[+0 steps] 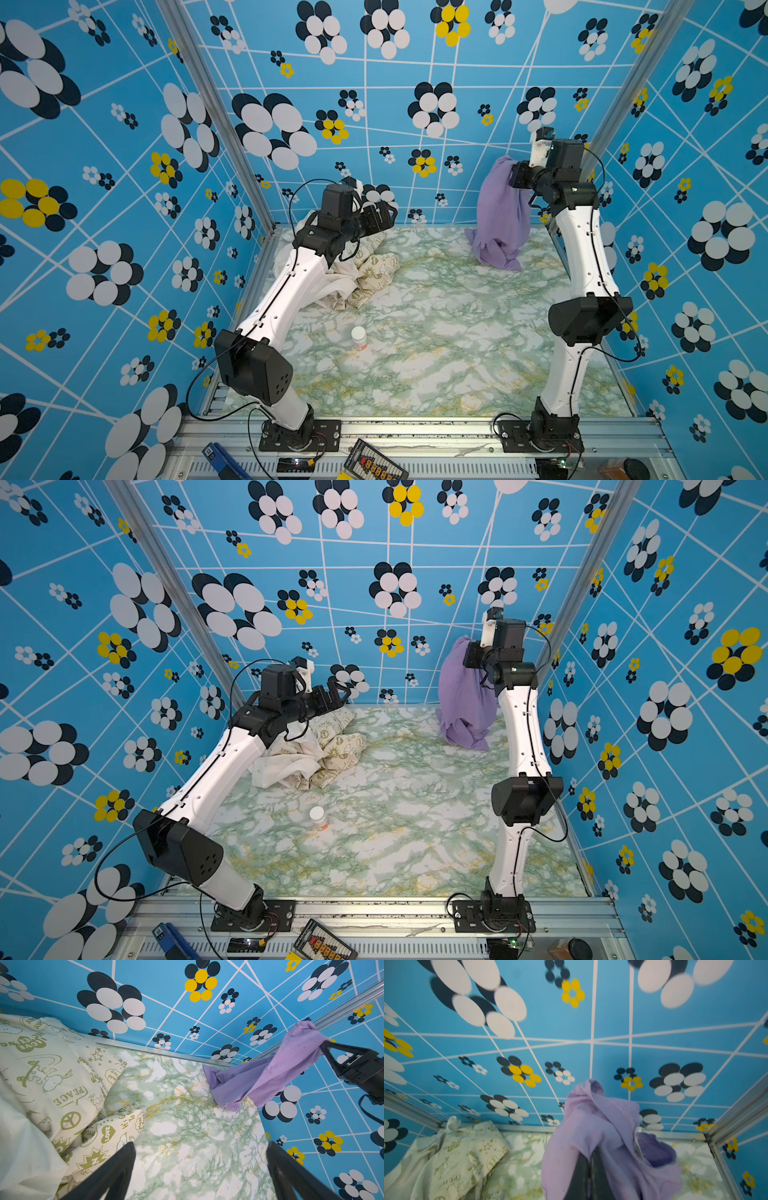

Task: Pick out a specific cloth from the pile
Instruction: 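Pull the purple cloth from the left gripper with the right gripper, then lower the purple cloth onto the table with the right gripper and release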

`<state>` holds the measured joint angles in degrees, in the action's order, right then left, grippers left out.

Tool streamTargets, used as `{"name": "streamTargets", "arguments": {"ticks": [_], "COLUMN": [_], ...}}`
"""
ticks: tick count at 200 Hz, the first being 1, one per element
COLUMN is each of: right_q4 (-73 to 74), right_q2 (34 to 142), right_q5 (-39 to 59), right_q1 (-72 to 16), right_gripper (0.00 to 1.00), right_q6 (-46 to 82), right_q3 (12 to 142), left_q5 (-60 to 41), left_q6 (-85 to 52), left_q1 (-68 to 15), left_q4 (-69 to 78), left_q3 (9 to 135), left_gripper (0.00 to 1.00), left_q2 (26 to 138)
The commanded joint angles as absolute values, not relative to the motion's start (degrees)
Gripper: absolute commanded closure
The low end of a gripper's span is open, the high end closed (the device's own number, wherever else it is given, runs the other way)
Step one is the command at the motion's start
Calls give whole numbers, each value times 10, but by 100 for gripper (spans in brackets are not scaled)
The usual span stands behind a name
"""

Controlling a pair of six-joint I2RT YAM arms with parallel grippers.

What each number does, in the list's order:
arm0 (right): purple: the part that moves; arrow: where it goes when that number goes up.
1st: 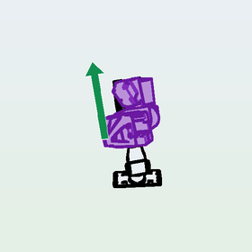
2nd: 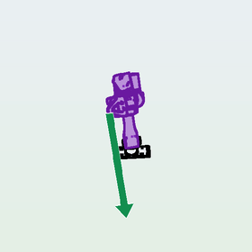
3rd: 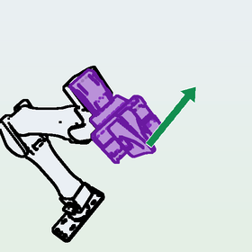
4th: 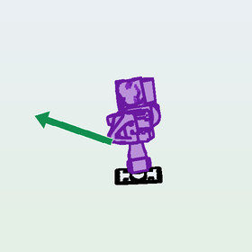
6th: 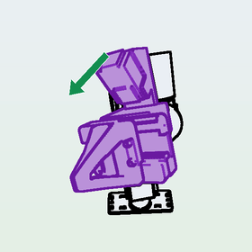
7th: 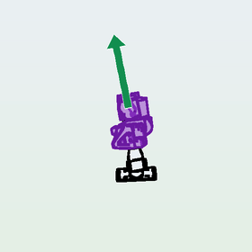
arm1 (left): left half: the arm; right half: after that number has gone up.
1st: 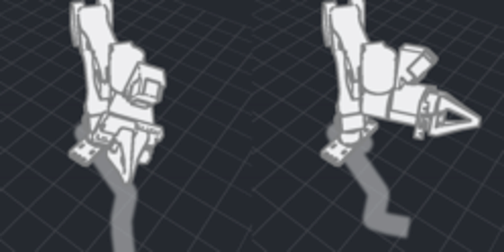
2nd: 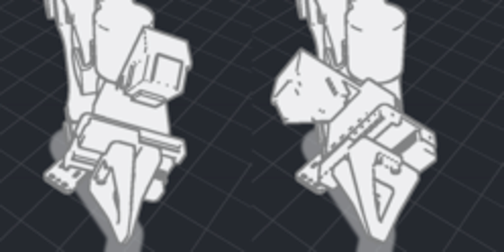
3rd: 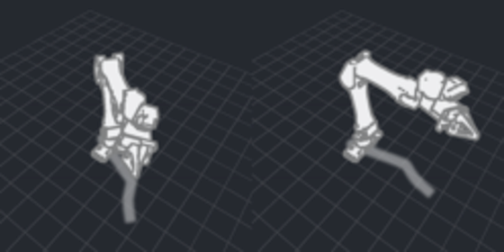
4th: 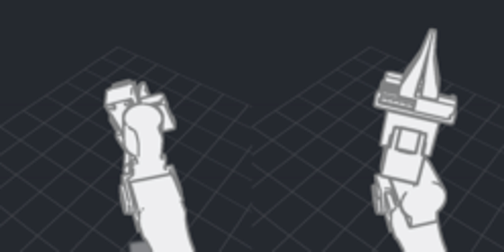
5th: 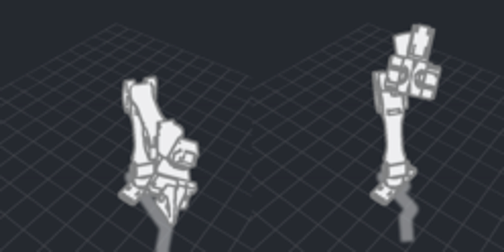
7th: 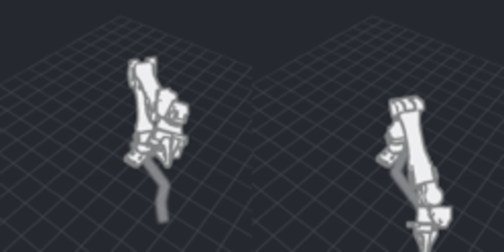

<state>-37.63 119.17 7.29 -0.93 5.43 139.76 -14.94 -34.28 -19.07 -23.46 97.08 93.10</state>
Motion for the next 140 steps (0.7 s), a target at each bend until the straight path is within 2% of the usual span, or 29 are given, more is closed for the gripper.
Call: {"name": "streamTargets", "arguments": {"ticks": [1, 27, 81, 140], "right_q4": [-404, -383, -230, -226], "right_q2": [1142, 1099, 966, 962], "right_q5": [46, 32, -29, -38], "right_q1": [-8, -7, 1, 57], "right_gripper": [100, 100, 100, 100], "right_q6": [37, 44, 55, 78], "right_q3": [1351, 1233, 899, 774], "left_q5": [-139, -134, -132, -130], "left_q6": [-336, -338, -341, -338], "left_q1": [-186, -185, -185, -183], "left_q4": [-213, -208, -209, -216], "left_q3": [960, 951, 955, 952], "left_gripper": [1, 1, 1, 1], "left_q2": [931, 929, 936, 934]}}
